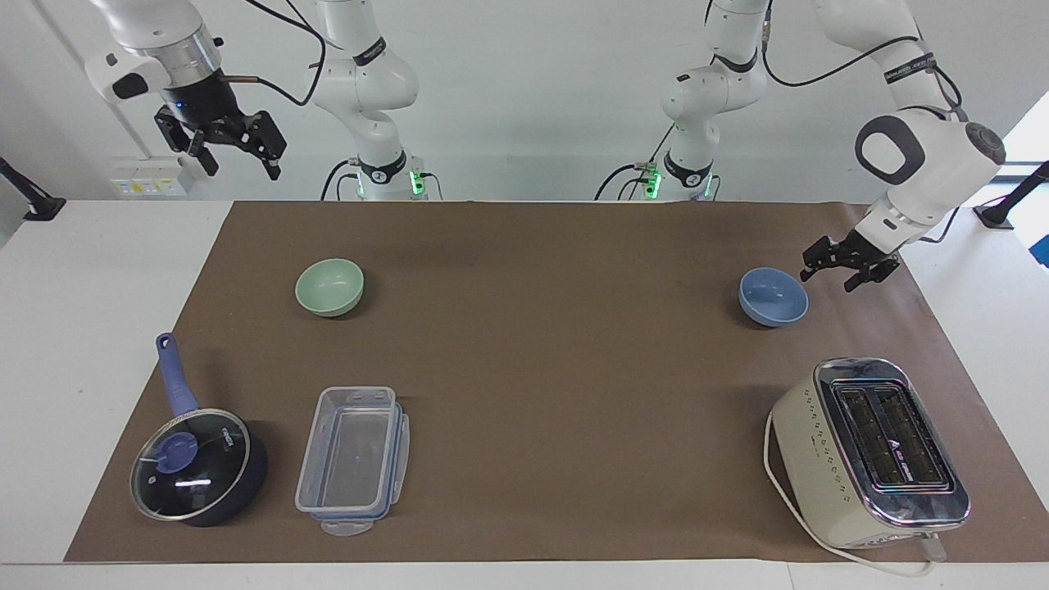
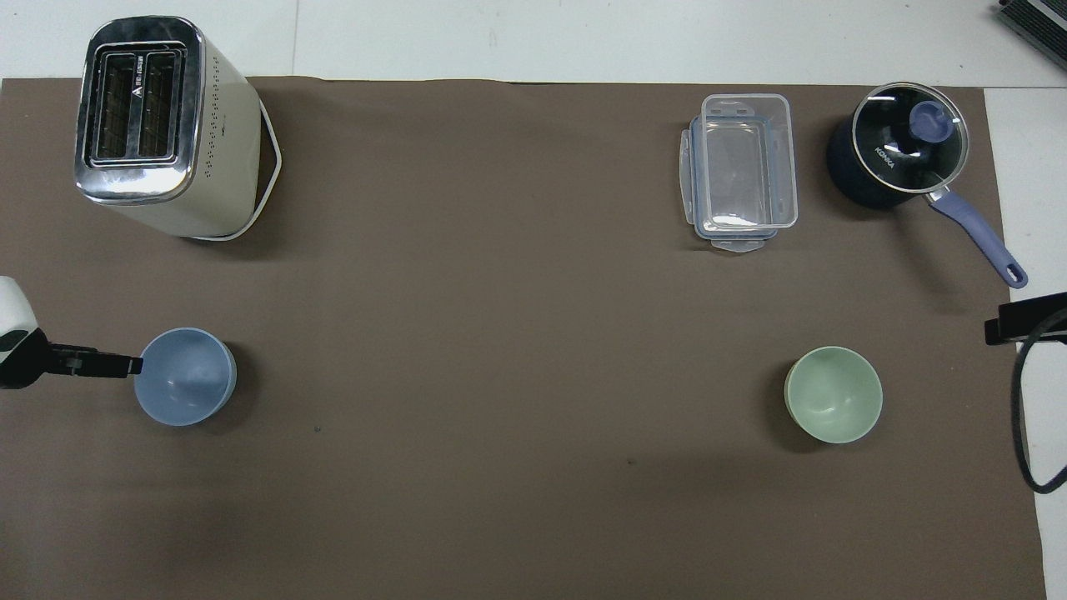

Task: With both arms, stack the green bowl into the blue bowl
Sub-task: 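Reach the left gripper to the blue bowl while the right gripper approaches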

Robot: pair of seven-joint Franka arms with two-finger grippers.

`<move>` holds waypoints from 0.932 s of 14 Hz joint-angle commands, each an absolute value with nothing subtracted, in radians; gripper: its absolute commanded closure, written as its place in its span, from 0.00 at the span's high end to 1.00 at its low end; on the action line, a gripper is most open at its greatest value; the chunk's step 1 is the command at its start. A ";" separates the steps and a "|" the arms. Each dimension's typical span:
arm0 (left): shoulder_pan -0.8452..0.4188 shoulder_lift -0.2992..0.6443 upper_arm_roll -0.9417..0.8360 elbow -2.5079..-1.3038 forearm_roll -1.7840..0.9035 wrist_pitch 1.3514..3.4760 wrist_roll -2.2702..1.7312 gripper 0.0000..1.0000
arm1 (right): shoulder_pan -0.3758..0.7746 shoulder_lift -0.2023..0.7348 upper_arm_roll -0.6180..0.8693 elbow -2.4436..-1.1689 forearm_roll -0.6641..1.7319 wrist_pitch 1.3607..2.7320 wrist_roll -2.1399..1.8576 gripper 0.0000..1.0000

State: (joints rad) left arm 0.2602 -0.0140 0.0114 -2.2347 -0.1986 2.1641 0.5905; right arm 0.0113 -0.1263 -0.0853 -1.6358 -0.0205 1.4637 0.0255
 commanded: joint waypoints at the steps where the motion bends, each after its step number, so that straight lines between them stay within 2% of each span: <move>1: 0.273 0.020 0.003 -2.255 -0.233 2.224 0.612 1.00 | 0.002 -0.156 -0.081 -1.709 -0.011 1.526 -0.009 1.00; 2: 0.275 0.034 0.003 -2.266 -0.248 2.232 0.612 0.91 | -0.002 -0.156 -0.081 -1.729 -0.009 1.535 -0.026 1.00; 5: 0.259 0.022 0.003 -2.319 -0.279 2.261 0.607 0.73 | 0.002 -0.158 -0.081 -1.769 -0.005 1.592 -0.032 1.00; 8: 0.258 0.012 0.003 -2.332 -0.279 2.257 0.606 0.35 | 0.003 -0.158 -0.081 -1.769 -0.005 1.591 -0.032 1.00; 9: 0.258 0.008 0.003 -2.338 -0.279 2.252 0.606 0.11 | 0.003 -0.158 -0.081 -1.769 -0.005 1.591 -0.032 1.00; 10: 0.264 0.008 0.003 -2.336 -0.279 2.249 0.617 0.00 | 0.003 -0.158 -0.081 -1.769 -0.005 1.592 -0.032 1.00; 13: 0.270 0.011 0.003 -2.326 -0.279 2.247 0.621 0.00 | 0.005 -0.158 -0.081 -1.769 -0.005 1.597 -0.031 1.00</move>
State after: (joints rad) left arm 0.2599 0.0377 0.0034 -2.3003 -0.2603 2.2297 0.5935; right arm 0.0110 -0.1335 -0.0853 -1.7374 -0.0196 1.5726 -0.0055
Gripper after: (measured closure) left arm 0.960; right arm 0.000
